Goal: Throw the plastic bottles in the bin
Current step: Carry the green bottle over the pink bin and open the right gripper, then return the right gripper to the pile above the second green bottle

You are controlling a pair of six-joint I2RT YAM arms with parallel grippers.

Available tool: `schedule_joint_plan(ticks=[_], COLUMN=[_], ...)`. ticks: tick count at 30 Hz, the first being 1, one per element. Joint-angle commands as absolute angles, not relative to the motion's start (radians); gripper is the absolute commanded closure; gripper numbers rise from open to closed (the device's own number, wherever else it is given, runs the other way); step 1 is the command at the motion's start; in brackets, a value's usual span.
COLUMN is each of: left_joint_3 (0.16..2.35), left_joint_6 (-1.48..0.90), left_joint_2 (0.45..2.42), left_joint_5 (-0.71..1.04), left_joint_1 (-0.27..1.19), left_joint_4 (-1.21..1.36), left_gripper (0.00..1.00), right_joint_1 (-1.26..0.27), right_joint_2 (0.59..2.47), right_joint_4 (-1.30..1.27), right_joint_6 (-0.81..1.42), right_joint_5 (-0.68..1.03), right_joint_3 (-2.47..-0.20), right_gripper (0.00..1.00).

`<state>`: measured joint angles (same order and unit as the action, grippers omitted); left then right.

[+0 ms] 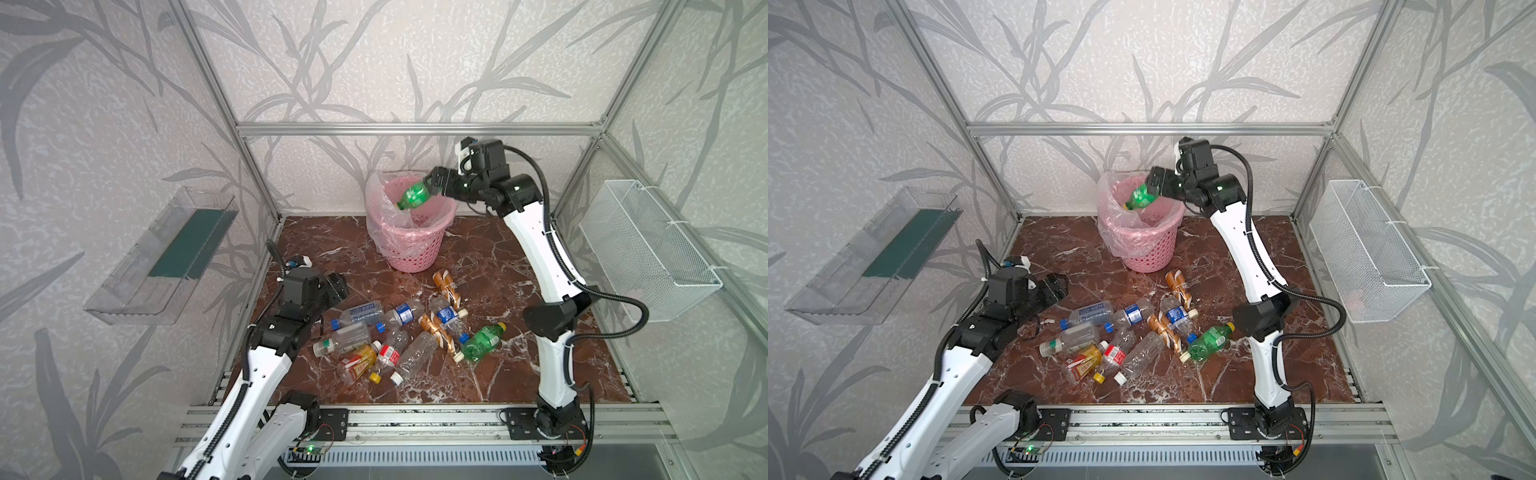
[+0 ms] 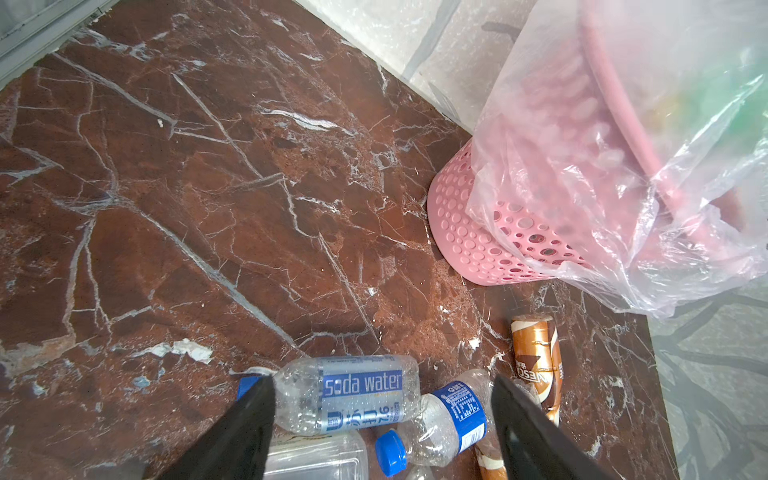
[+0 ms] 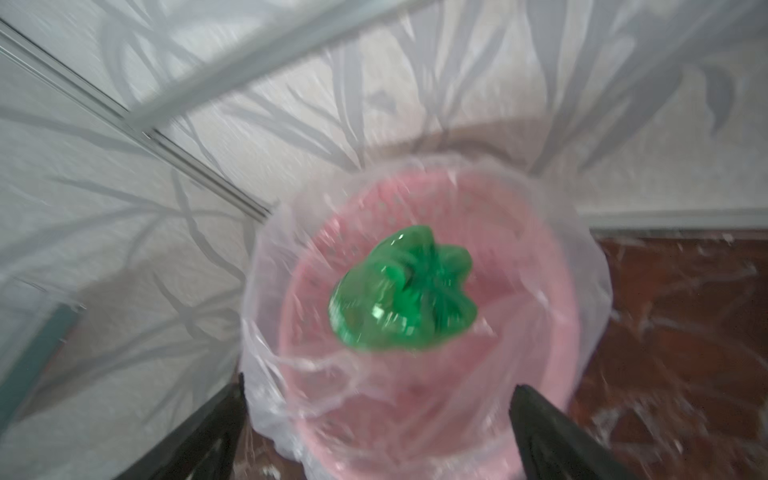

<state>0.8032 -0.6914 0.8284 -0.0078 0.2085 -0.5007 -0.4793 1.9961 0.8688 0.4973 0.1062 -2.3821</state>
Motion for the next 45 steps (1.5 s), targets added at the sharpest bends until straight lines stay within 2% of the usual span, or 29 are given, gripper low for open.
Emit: schedule_joint_plan(ticks=[1,8,14,17,21,28,45], left_joint_3=[0.789,0.746,0.707,0.703,0.7,0.683,0.675], left_joint_6=[-0.686,-0.695,-0.704,-0.703,-0.699,-0.706,-0.703], left_joint_2=[0.786,0.767,0.76,0.76,0.755,0.766,0.785], left_joint_5=[-0.062,-0.037,-0.025,-0.024,-0.03,-0.022,-0.012], left_joint_1=[0.212,0.212,0.212,0.212,0.212,0.212,0.212], left_joint_4=[-0.514,-0.527,-0.537,-0.552,-0.562,-0.542,-0.528], left_gripper=[0.18,0.18,0.18,0.18,0.18,0.18,0.18], right_joint_1=[-0.512,-0.505,-0.497,-0.497,-0.497,-0.496,-0.498], right_joint_2=[1.597,1.324,1.193,1.158,1.123,1.06,0.988], right_joint_4=[0.62,0.646,0.623,0.615,0.638,0.726,0.807], right_joint_6=[0.482,0.5,0.572,0.603,0.631,0.809,1.06], right_joint_5=[0.009,-0.02,-0.011,0.004,0.003,-0.063,0.05], right_joint_3=[-2.002,-1.512,-1.164,-1.066,-0.991,-0.907,-0.758], right_gripper=[0.0,0.04,0.05,0.06,0.07,0.08,0.12])
